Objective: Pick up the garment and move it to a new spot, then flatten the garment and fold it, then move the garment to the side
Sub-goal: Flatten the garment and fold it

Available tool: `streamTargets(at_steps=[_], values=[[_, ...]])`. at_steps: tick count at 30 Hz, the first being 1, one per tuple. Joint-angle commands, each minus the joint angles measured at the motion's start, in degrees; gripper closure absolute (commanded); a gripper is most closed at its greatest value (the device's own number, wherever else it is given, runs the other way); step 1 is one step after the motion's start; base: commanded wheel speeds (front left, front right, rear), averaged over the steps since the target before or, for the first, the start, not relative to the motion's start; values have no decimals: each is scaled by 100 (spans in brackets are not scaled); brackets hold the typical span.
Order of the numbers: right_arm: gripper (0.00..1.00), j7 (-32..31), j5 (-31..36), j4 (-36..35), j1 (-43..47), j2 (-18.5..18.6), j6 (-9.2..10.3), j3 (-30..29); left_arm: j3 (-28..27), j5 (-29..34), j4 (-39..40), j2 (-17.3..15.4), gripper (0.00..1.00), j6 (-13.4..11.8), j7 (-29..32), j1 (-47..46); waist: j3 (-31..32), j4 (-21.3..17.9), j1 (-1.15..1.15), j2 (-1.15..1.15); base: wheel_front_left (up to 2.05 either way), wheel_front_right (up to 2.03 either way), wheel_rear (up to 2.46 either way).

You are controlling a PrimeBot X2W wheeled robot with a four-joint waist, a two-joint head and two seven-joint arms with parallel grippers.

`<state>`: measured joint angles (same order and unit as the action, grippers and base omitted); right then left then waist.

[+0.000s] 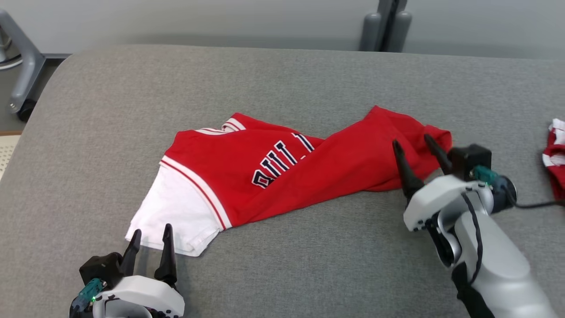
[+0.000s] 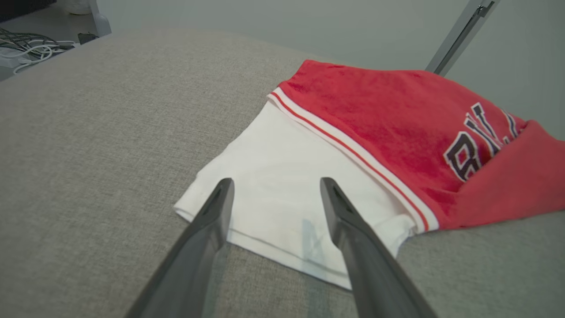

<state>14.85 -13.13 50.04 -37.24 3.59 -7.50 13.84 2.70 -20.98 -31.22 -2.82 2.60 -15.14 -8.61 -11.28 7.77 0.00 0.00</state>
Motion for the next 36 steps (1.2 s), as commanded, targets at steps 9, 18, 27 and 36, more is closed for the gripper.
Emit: streamTargets(at_steps=[9,18,27,36], values=[[0,44,63,-1099,1366,-24,1,-457,-256,311,295,-23,0,-59,1,157,263,-390,0,0,0,0,0],[0,40,46,-1836,2290,-56,1,-668,-418,644,354,-22,0,-139,2,604,723,-528,0,0,0,0,0],[0,41,-258,-2101,2751,-49,2,-458,-628,829,278,-21,0,-125,2,1027,1038,-671,0,0,0,0,0],[0,40,-258,-2203,2522,-49,2,-275,-765,742,134,-22,0,-167,2,691,637,-621,0,0,0,0,0]])
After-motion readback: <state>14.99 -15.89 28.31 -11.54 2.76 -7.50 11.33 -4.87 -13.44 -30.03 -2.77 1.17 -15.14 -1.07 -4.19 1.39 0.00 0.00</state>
